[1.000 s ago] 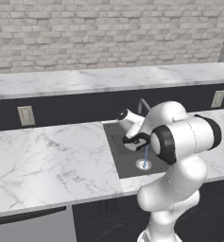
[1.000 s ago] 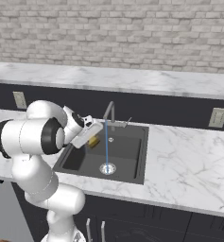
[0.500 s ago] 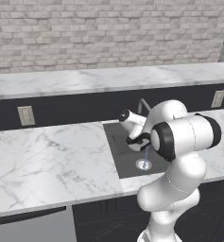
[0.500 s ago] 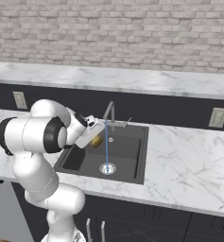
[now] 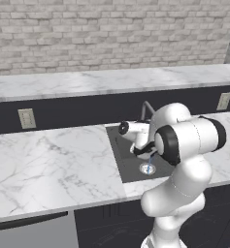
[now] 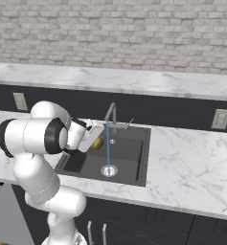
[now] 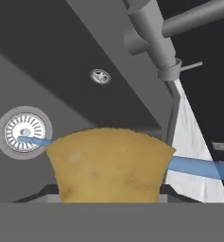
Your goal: Soak the sponge with water for a few seconds and then drop it inside the sink.
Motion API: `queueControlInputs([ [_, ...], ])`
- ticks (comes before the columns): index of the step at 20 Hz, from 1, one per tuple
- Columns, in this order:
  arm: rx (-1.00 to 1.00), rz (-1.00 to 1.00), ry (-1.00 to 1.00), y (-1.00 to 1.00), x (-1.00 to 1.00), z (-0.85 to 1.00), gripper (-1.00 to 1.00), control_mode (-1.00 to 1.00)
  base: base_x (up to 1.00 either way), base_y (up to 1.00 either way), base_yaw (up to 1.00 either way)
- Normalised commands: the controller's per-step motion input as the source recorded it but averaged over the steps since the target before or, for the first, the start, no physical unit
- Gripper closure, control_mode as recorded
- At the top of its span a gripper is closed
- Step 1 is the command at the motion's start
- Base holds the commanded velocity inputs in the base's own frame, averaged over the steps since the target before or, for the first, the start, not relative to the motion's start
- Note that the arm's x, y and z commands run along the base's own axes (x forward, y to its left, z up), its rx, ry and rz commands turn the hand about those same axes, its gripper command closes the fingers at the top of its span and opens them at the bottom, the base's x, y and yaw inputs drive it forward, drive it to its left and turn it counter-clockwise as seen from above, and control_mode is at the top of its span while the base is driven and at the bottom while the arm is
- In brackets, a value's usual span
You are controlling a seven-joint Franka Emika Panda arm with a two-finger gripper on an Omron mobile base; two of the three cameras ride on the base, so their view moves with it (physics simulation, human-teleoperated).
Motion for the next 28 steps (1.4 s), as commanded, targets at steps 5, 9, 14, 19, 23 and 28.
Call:
queueControlInputs([
  [5, -0.04, 0.04, -0.05, 0.0, 0.1, -0.11, 1.0, -1.0, 0.0, 0.0, 0.0],
  [9, -0.06, 0.04, -0.01, 0.0, 0.21, -0.03, 1.0, -1.0, 0.0, 0.0, 0.0],
  [14, -0.05, 0.04, 0.0, 0.0, 0.26, -0.08, 1.0, -1.0, 0.0, 0.0, 0.0],
  [19, -0.02, 0.04, 0.0, 0.0, 0.13, -0.13, 1.0, -1.0, 0.0, 0.0, 0.0],
  [23, -0.03, 0.04, 0.0, 0.0, 0.09, -0.16, 1.0, -1.0, 0.0, 0.0, 0.0],
  [28, -0.05, 0.03, 0.0, 0.0, 0.01, -0.03, 1.0, -1.0, 0.0, 0.0, 0.0],
])
